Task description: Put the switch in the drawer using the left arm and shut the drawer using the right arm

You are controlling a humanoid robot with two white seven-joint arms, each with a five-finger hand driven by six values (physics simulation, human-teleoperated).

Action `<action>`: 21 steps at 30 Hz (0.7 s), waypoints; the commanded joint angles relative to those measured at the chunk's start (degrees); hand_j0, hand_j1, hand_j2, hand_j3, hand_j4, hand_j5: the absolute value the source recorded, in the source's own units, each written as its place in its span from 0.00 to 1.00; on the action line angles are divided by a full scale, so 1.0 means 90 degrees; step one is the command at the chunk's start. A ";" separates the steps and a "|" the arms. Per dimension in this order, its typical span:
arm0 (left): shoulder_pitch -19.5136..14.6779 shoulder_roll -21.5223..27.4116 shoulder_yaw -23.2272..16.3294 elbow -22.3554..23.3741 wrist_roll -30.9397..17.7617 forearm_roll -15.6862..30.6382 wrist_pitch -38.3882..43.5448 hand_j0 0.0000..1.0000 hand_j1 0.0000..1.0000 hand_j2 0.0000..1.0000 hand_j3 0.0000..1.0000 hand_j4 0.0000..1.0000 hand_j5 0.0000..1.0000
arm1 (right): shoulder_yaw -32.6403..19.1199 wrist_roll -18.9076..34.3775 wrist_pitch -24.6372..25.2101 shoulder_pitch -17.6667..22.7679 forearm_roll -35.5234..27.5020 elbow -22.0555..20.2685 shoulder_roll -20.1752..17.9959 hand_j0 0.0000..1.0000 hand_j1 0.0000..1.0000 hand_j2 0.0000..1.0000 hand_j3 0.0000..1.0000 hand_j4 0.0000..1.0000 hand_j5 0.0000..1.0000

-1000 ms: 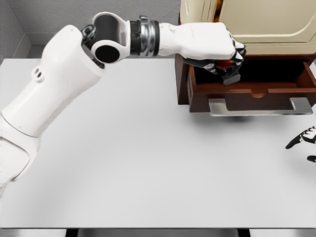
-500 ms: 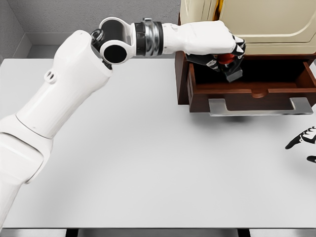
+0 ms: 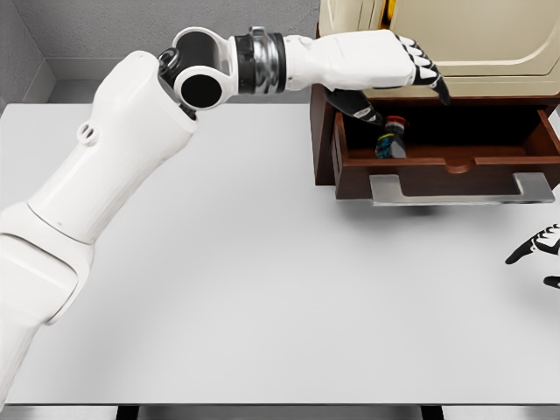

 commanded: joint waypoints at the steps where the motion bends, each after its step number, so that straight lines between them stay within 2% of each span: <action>1: 0.0000 -0.0144 -0.0004 -0.0034 0.0004 0.0049 0.0018 0.87 0.87 0.87 0.87 0.87 0.87 | 0.0009 -0.0002 0.0018 0.0000 -0.0044 -0.0002 -0.0007 0.67 0.67 0.67 0.67 0.67 0.67; 4: -0.0058 -0.0212 -0.0023 -0.0093 0.0004 0.0136 0.0018 0.90 0.90 0.90 0.90 0.90 0.90 | 0.0009 -0.0002 0.0018 0.0000 -0.0044 -0.0002 -0.0007 0.67 0.67 0.67 0.67 0.67 0.67; 6: -0.0137 -0.0193 -0.0033 -0.0600 0.0004 0.0762 0.0018 1.00 1.00 1.00 1.00 1.00 1.00 | 0.0009 -0.0002 0.0018 0.0000 -0.0044 -0.0002 -0.0007 0.67 0.67 0.67 0.67 0.67 0.67; 7: -0.0137 -0.0154 -0.0023 -0.0970 -0.0006 0.0782 0.0018 1.00 1.00 1.00 1.00 1.00 1.00 | 0.0009 -0.0002 0.0018 0.0000 -0.0044 -0.0002 -0.0007 0.67 0.67 0.67 0.67 0.67 0.67; 8: -0.0137 -0.0125 -0.0023 -0.1098 -0.0006 0.0791 0.0018 1.00 1.00 1.00 1.00 1.00 1.00 | 0.0009 -0.0002 0.0018 0.0000 -0.0044 -0.0002 -0.0007 0.67 0.67 0.67 0.67 0.67 0.67; 12: -0.0186 -0.0037 -0.0033 -0.1108 -0.0006 0.1035 0.0018 1.00 1.00 1.00 1.00 1.00 1.00 | -0.0001 -0.0002 0.0018 0.0000 -0.0044 -0.0002 -0.0007 0.67 0.67 0.67 0.67 0.67 0.67; 21: -0.0176 0.0168 -0.0062 -0.1089 -0.0006 0.1055 0.0018 1.00 1.00 1.00 1.00 1.00 1.00 | -0.0001 -0.0002 0.0018 0.0000 -0.0044 -0.0002 -0.0007 0.67 0.67 0.67 0.67 0.67 0.67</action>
